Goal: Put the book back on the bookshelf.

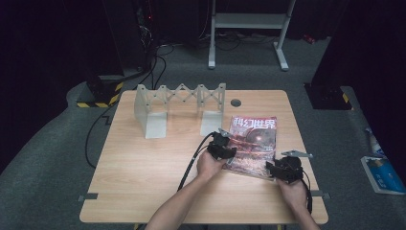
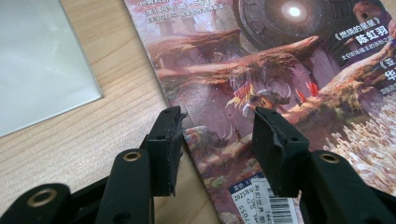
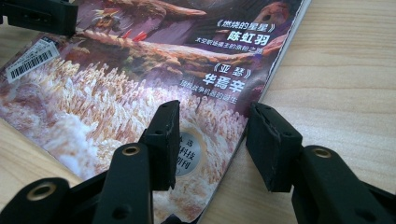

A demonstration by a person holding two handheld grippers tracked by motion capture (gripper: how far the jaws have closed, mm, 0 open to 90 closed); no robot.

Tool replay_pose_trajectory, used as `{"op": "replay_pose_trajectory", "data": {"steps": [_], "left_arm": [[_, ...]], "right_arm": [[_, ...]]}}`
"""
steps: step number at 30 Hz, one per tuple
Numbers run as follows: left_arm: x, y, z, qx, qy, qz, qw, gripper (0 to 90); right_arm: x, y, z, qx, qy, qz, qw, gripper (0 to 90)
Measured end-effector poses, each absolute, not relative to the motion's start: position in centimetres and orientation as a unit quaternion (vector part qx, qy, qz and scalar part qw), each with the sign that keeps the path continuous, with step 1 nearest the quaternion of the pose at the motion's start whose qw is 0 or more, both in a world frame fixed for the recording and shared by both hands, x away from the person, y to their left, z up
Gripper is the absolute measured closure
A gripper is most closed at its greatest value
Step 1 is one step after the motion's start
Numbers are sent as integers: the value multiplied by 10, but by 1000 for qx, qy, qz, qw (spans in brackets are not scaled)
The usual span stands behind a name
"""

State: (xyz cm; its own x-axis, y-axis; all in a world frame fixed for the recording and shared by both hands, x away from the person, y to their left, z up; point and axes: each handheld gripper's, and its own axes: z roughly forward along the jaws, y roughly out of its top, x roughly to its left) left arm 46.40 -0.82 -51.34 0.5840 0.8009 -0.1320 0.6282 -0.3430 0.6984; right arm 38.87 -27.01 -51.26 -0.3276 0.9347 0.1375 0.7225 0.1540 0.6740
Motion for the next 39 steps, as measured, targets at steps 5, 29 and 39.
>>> {"op": "replay_pose_trajectory", "data": {"steps": [5, 29, 39], "left_arm": [[459, -5, -514, 813, 435, 118, 367, 528], [424, 14, -516, 817, 418, 117, 380, 529], [410, 19, -517, 816, 415, 116, 386, 529]], "right_arm": [[385, -268, -511, 558, 746, 329, 155, 547], [347, -256, -512, 537, 761, 333, 146, 547], [334, -253, -511, 531, 766, 332, 143, 547]]}}
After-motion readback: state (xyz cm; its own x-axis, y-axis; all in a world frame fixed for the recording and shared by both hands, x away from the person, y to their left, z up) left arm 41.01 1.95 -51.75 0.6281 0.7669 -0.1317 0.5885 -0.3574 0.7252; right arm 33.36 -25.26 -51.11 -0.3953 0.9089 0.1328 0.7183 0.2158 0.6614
